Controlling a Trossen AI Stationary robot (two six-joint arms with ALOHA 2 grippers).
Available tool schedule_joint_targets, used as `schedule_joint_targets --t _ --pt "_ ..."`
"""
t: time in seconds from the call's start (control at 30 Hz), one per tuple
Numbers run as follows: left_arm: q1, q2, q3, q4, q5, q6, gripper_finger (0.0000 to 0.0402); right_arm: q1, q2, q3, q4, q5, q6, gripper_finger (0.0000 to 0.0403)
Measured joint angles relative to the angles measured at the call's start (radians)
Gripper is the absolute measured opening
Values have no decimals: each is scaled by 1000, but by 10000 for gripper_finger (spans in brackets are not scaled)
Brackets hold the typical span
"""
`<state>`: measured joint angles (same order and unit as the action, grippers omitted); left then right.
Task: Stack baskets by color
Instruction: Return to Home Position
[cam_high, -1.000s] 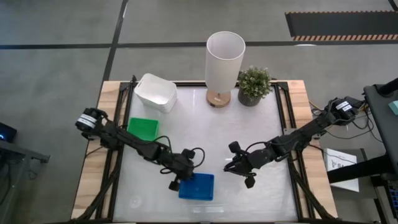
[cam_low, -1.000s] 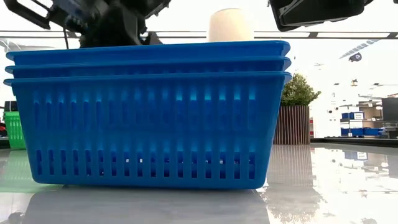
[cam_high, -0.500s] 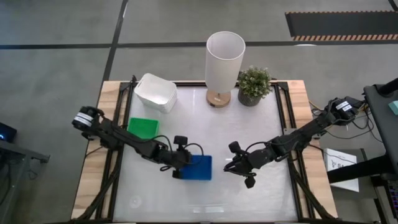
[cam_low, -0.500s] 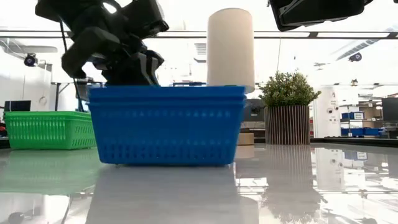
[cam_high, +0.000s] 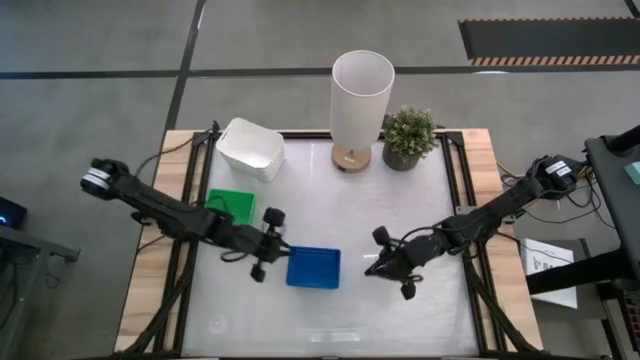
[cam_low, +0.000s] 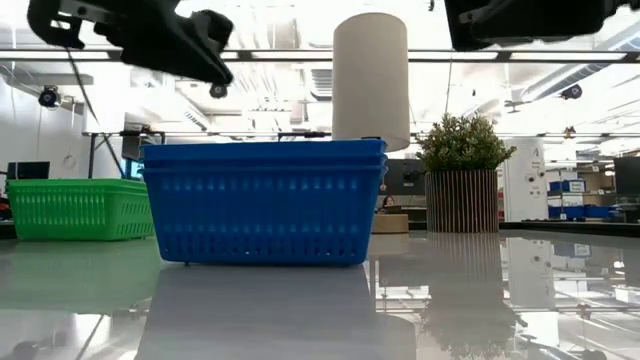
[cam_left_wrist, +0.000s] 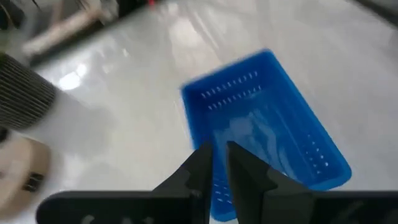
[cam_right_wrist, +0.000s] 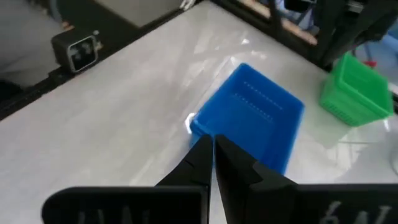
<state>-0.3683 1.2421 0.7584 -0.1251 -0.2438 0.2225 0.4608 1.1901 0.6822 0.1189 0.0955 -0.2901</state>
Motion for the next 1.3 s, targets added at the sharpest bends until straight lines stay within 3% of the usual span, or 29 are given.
schedule_joint_targets --t 0.2,0.3,0.47,0.7,0.83,1.07,1.3 --pt "29 -260 -223 207 3 76 28 -104 -133 -190 165 -2 -12 9" --pt "68 -394 -354 312 1 93 28 -206 -217 -283 232 -62 -28 9" --pt "153 -612 -549 436 0 100 28 -394 -408 -404 255 -155 -35 9" --pt "212 -855 -734 511 -1 98 28 -503 -711 -544 237 -155 -77 9" --pt "216 -987 -749 405 -29 70 28 -509 -881 -591 138 -155 -76 9" --pt "216 -1149 -750 358 -38 54 28 -509 -1177 -596 -137 -98 -69 9" --pt "216 -1223 -749 364 -84 50 28 -509 -1160 -566 -188 -137 -93 9"
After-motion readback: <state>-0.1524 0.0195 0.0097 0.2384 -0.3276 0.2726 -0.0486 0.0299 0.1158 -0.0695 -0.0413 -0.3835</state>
